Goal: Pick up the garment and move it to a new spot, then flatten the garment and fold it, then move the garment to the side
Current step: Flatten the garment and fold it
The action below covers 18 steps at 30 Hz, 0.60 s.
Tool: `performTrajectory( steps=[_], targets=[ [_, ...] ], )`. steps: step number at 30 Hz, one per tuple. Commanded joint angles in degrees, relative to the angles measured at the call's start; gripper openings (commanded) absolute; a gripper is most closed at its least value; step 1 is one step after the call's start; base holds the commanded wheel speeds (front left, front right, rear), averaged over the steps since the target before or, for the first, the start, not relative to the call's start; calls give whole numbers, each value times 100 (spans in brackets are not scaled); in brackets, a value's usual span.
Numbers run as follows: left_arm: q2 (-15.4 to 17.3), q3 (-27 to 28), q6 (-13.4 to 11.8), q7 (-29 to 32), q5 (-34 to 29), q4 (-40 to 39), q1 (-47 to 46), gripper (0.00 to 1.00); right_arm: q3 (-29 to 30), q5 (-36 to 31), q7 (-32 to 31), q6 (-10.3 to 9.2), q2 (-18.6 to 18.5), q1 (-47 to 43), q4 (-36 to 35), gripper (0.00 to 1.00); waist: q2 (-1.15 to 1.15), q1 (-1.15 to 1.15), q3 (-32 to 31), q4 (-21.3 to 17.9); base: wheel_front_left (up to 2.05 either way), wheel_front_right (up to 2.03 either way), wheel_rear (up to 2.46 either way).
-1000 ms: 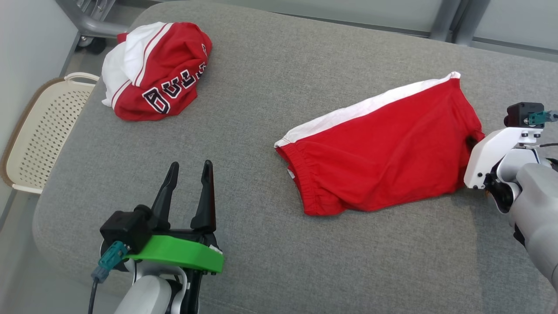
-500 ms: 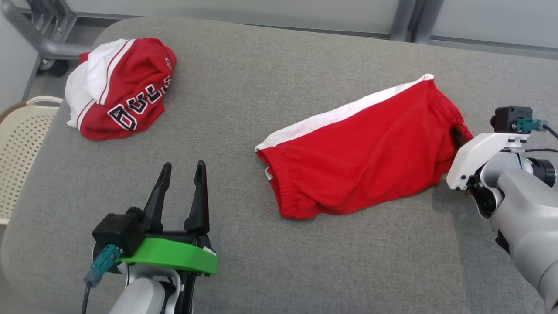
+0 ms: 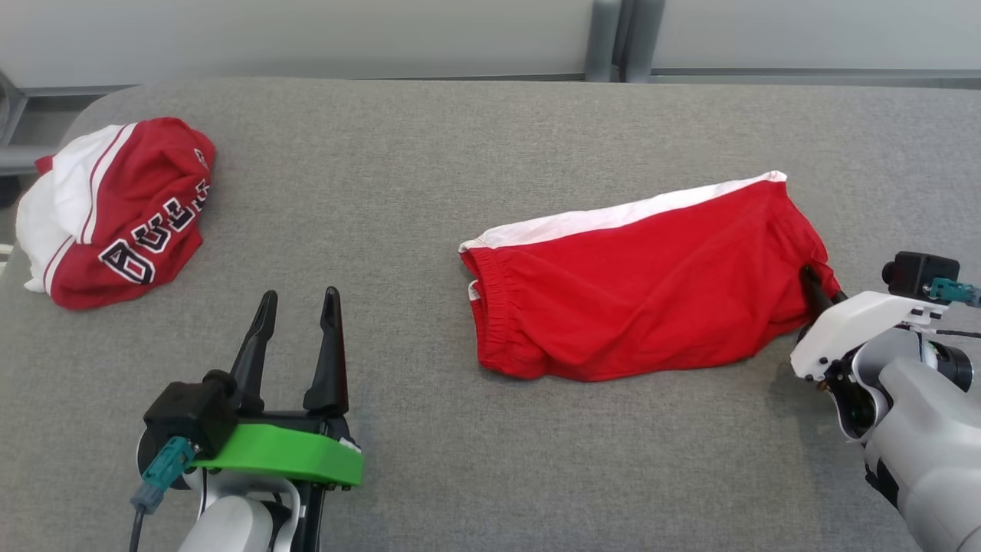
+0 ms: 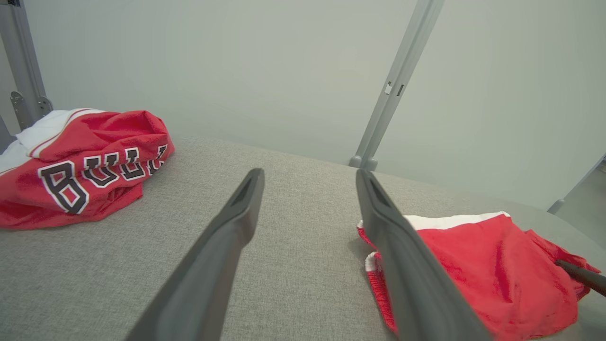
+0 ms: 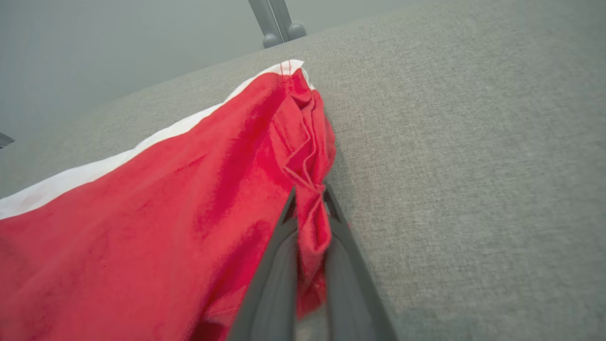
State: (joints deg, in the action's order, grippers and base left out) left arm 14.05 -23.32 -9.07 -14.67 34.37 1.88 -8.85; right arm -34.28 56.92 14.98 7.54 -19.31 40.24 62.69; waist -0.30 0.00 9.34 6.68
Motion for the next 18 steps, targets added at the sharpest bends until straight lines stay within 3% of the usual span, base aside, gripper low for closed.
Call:
performTrajectory(
  steps=[1,18],
  targets=[
    [74,12,-35,16,-78,-20,67,100,142,-95,19,-10,-33,-172,-64,0,30,0,-55,-163,0,0,0],
    [180,53,-190,17,-103,177,32,100,1495,-1358,22,-9,294,-725,-451,0,30,0,-167,-264,0,0,0]
  ],
)
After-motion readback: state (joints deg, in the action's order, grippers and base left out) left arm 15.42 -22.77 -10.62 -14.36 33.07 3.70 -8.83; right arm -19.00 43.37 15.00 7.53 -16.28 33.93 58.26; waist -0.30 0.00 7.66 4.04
